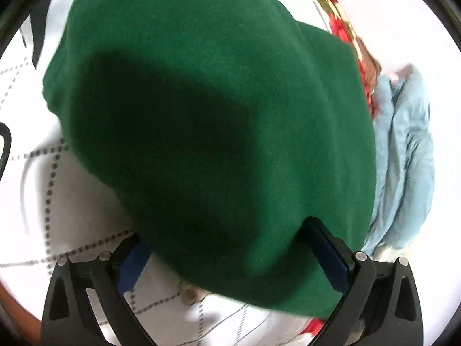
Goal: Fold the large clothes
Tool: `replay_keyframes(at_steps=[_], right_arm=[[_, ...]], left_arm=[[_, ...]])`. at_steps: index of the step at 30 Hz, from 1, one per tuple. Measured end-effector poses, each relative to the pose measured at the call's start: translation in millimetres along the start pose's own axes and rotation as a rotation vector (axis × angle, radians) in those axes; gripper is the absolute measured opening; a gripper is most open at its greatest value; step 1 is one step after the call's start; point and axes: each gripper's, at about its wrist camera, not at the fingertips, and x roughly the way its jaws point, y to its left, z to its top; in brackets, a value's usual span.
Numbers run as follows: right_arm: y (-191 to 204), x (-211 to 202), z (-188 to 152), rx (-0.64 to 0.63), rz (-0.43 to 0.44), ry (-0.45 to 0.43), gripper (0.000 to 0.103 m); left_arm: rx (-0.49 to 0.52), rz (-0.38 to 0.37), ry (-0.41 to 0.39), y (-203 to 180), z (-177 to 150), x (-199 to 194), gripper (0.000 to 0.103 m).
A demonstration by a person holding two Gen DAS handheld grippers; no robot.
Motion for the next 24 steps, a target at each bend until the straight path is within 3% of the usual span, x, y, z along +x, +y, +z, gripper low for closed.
replay_keyframes(at_steps=[4,7,9,11,13,14,17,19,22,24], right_arm=[[-11,-2,-1,0.052,0.023,0.04,0.044],[-9,8,0,0.053,0.011,0.067,0.044],[-8,18,7,0.045,0.011,0.083,0.044],[-6,25,13,0.015,0.0,0.1,0.046],[-3,24,18,-0.025,-0.027,0.097,0.054],[0,23,21,-0.056,-0.045,0.093,0.057],[11,12,29,-0.141,-0.085,0.047,0.068],[13,-2,39,-0.196,-0.104,-0.003,0.084],[24,-6,65,-0.237,-0.055,-0.058,0.086],[34,12,87,-0.243,0.018,-0.022,0.086]], left_arm=[[-0.061,-0.058,-0.032,-1,11,3,0.103],[-0.103,-0.084,-0.128,2,10,-2,0.103],[-0.104,-0.072,-0.189,-2,9,-5,0.092],[-0.109,-0.056,-0.241,-4,7,-8,0.063],[-0.116,-0.064,-0.272,-5,6,-11,0.043],[-0.119,-0.07,-0.281,-6,5,-11,0.039],[-0.084,-0.05,-0.302,-14,2,-15,0.036],[-0.075,-0.055,-0.302,-13,2,-16,0.035],[-0.071,-0.064,-0.3,-10,2,-16,0.035],[-0.072,-0.064,-0.302,-8,3,-15,0.035]])
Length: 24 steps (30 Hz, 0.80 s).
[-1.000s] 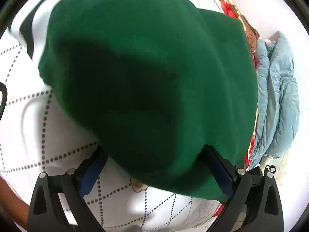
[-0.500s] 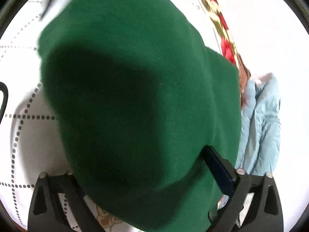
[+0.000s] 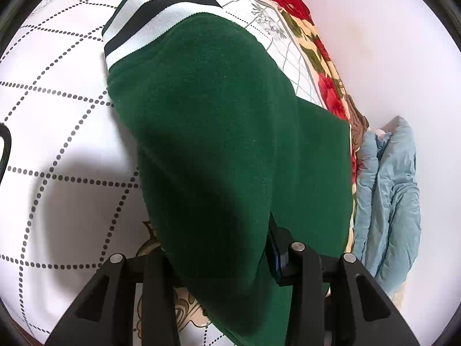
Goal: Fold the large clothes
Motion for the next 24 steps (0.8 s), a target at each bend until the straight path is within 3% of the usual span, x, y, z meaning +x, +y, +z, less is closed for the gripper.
replay_keyframes(at_steps=[2,4,6,8,10,12,15,17,19,21,23,24], right_arm=[[11,22,16,-0.008,0.012,0.026,0.085],[23,38,25,-0.006,0.015,0.055,0.067],[29,46,29,0.027,0.058,0.091,0.056],[39,50,28,0.025,0.062,0.128,0.054],[44,53,26,0.047,0.077,0.15,0.053],[50,61,23,0.062,0.071,0.17,0.053],[54,71,25,0.061,0.068,0.186,0.052],[55,73,31,0.057,0.065,0.179,0.057],[61,72,37,-0.004,0.005,0.134,0.08],[67,79,39,-0.031,-0.003,0.113,0.088],[74,83,38,-0.06,-0.008,0.081,0.086],[75,80,37,-0.067,0.002,0.062,0.071]], left_arm=[[-0.008,-0.009,0.005,6,1,-1,0.041],[-0.038,-0.015,-0.004,13,6,2,0.05],[-0.083,-0.047,0.018,20,12,9,0.064],[-0.1,-0.075,0.027,21,14,16,0.078],[-0.07,-0.087,0.013,15,13,20,0.085],[-0.032,-0.069,-0.017,8,13,21,0.085],[-0.007,-0.071,-0.065,2,12,19,0.078],[-0.011,-0.061,-0.094,2,12,16,0.043],[-0.018,-0.079,-0.105,-2,12,13,0.039],[0.013,-0.058,-0.123,-10,12,11,0.037],[0.007,-0.057,-0.132,-12,15,9,0.035],[0.008,-0.057,-0.139,-13,17,8,0.034]])
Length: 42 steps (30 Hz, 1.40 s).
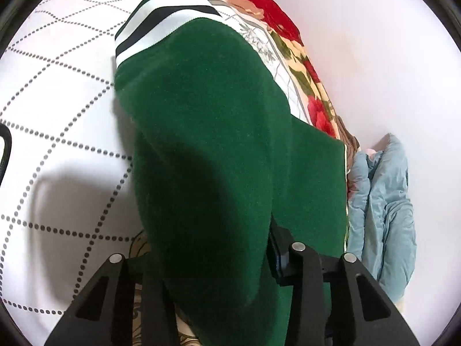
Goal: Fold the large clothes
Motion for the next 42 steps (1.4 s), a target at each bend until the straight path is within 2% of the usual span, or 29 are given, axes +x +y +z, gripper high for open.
replay_keyframes(at_steps=[1,4,12,18,20,27,33,38,42], right_arm=[[0,-8,1,0.0,0.016,-0.011,0.058],[24,0,-1,-0.047,0.013,-0.017,0.05],[101,3,12,-0.187,0.008,-0.029,0.047],[158,-11,30,-0.287,0.011,-0.025,0.046],[188,-10,43,-0.321,0.007,-0.029,0.046],[290,-4,119,-0.377,0.01,-0.052,0.046],[340,-3,211,-0.421,0.011,-0.046,0.046],[368,0,296,-0.459,-0.028,-0.007,0.046],[356,3,368,-0.484,-0.046,0.053,0.046]], left_arm=[[0.008,0.004,-0.007,-3,4,-3,0.033],[0.038,0.004,-0.019,-15,9,-10,0.032],[0.099,-0.019,-0.052,-57,27,-28,0.032],[0.119,-0.058,-0.076,-92,57,-31,0.032],[0.124,-0.077,-0.082,-105,72,-27,0.032],[0.126,-0.13,-0.1,-154,123,5,0.032],[0.109,-0.17,-0.137,-196,148,69,0.032],[0.059,-0.181,-0.17,-216,143,135,0.032],[0.025,-0.174,-0.193,-221,132,180,0.032]])
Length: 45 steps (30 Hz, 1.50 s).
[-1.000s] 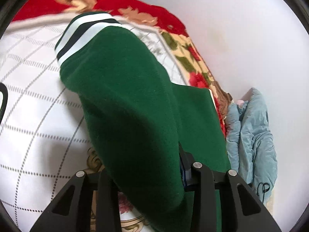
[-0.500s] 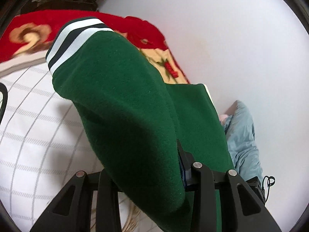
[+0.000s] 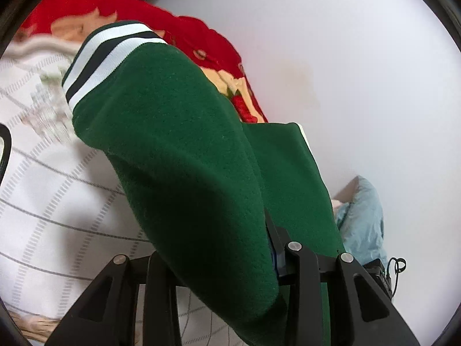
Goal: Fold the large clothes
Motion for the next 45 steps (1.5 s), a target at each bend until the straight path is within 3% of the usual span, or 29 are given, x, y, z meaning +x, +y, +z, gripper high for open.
replay_keyframes(at_steps=[5,9,11,16,18,20,22,24,25,26,29,32,36,39,45], right_arm=[[-67,11,39,0.007,0.007,0.073,0.046],[-120,25,37,0.037,0.001,0.12,0.046],[-137,30,33,0.056,-0.014,0.127,0.049],[-152,36,16,0.08,-0.134,0.153,0.076],[-148,34,10,0.085,-0.165,0.127,0.083],[-135,33,3,0.11,-0.227,0.094,0.093],[-116,35,-4,0.097,-0.305,0.066,0.094],[-102,32,-16,0.086,-0.412,0.046,0.099],[-99,29,-22,0.081,-0.45,0.036,0.103],[-91,27,-30,0.066,-0.512,0.026,0.103],[-53,30,-58,-0.024,-0.731,0.005,0.103],[8,50,-84,-0.108,-0.962,-0.035,0.103],[55,48,-130,-0.123,-1.155,-0.129,0.103],[107,44,-161,-0.121,-1.23,-0.194,0.103],[201,22,-213,-0.116,-1.241,-0.287,0.103]], left_arm=[[0.0,0.045,0.003,12,-37,48,0.032],[0.051,0.097,0.03,14,-55,69,0.034],[0.08,0.145,0.062,16,-59,73,0.04],[0.082,0.203,0.161,24,-57,76,0.064],[0.107,0.222,0.188,24,-58,68,0.065],[0.129,0.234,0.225,21,-56,60,0.065],[0.153,0.26,0.237,20,-54,52,0.066],[0.189,0.287,0.248,15,-52,38,0.075],[0.211,0.303,0.245,14,-50,32,0.087],[0.238,0.316,0.242,11,-48,25,0.094],[0.332,0.376,0.24,3,-42,3,0.096],[0.444,0.44,0.233,-10,-36,-18,0.096],[0.641,0.498,0.21,-40,-27,-50,0.1],[0.727,0.518,0.207,-62,-16,-80,0.1],[0.866,0.495,0.231,-106,-4,-146,0.1]])
